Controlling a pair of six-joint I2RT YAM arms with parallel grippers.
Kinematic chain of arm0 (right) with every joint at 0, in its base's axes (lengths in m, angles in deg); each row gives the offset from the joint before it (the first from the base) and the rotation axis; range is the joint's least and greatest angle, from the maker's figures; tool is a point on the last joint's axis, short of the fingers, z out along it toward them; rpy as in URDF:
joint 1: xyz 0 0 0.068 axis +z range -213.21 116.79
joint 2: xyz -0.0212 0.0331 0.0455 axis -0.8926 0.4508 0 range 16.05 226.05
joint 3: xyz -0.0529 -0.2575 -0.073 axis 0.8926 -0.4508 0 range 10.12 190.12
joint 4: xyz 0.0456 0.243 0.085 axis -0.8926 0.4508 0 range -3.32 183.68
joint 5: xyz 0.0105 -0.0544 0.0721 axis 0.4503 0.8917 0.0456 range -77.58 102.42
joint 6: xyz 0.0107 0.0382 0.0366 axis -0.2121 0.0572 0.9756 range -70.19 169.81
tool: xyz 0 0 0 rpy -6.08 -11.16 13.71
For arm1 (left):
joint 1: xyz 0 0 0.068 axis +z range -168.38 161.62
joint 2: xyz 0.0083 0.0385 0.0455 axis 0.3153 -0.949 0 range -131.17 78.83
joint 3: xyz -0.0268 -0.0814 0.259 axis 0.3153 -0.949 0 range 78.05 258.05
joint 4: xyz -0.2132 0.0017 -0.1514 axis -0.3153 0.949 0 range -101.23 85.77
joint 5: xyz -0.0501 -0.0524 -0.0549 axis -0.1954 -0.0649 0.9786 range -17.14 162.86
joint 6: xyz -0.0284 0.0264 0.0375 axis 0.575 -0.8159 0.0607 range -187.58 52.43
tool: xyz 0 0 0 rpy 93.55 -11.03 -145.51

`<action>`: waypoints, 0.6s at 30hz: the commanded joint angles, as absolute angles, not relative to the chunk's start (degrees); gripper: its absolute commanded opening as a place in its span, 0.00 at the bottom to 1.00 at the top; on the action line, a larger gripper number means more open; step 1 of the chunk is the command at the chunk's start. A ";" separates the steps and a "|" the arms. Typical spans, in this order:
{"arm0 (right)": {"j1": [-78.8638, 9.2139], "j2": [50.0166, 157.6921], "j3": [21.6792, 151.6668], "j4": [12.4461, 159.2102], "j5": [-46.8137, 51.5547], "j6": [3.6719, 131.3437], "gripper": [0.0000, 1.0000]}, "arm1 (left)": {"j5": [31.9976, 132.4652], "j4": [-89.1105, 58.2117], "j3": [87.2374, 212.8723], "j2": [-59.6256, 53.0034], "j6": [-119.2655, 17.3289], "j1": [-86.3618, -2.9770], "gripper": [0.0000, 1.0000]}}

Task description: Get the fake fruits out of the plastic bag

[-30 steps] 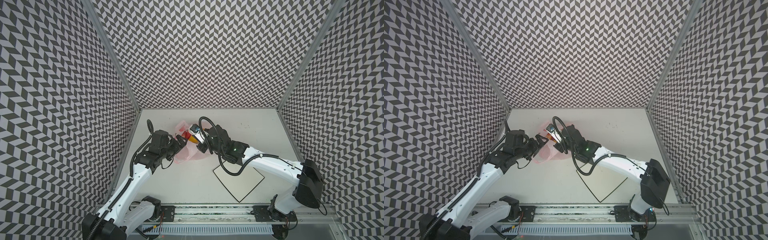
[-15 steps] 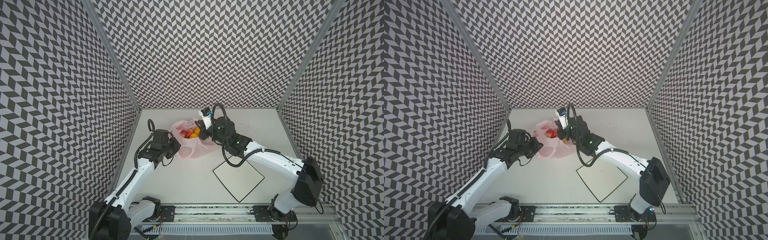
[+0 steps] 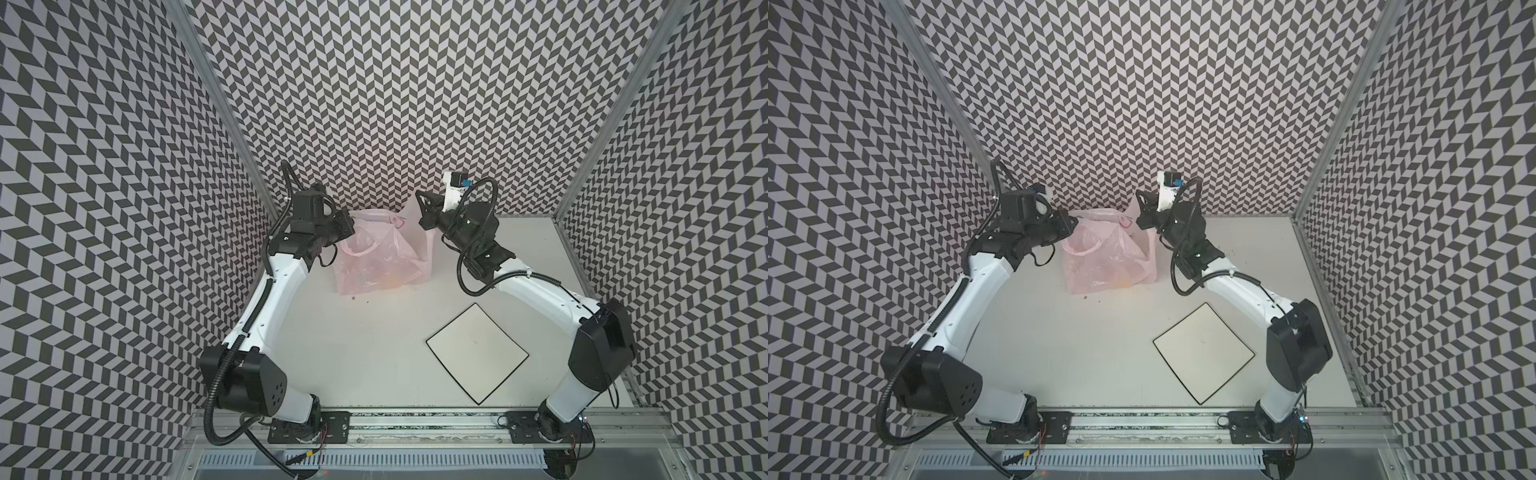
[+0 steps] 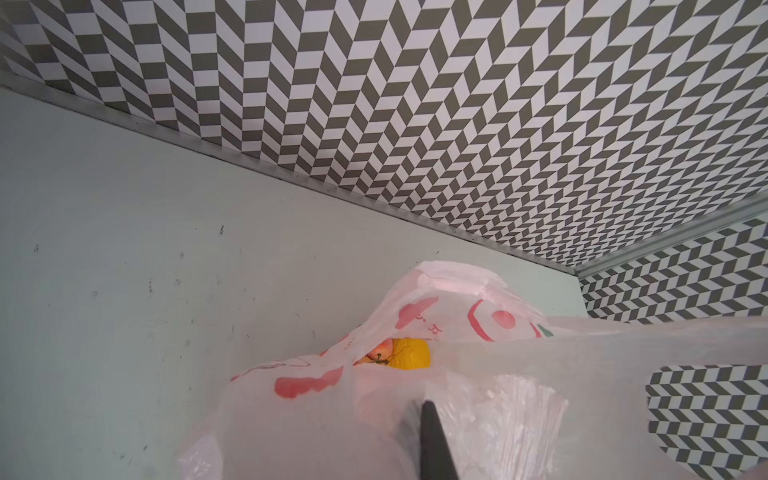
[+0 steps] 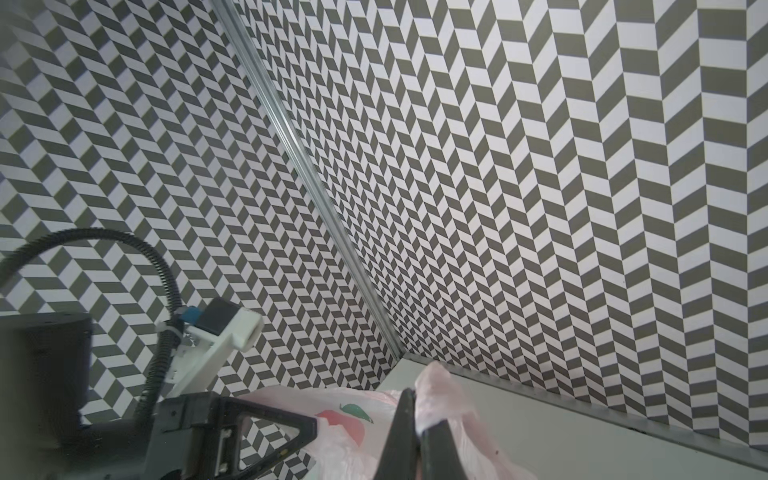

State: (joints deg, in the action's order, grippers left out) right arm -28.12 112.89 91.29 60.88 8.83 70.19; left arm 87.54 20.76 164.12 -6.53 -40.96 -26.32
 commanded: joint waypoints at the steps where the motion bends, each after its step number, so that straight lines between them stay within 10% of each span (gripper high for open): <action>1: -27.98 108.41 86.29 54.63 7.66 69.85 0.00 | 90.23 24.61 163.81 -5.71 -47.99 -25.58 0.00; 18: -29.36 95.31 64.24 77.53 30.43 69.28 0.00 | 98.62 40.67 140.64 12.70 -46.65 -29.93 0.00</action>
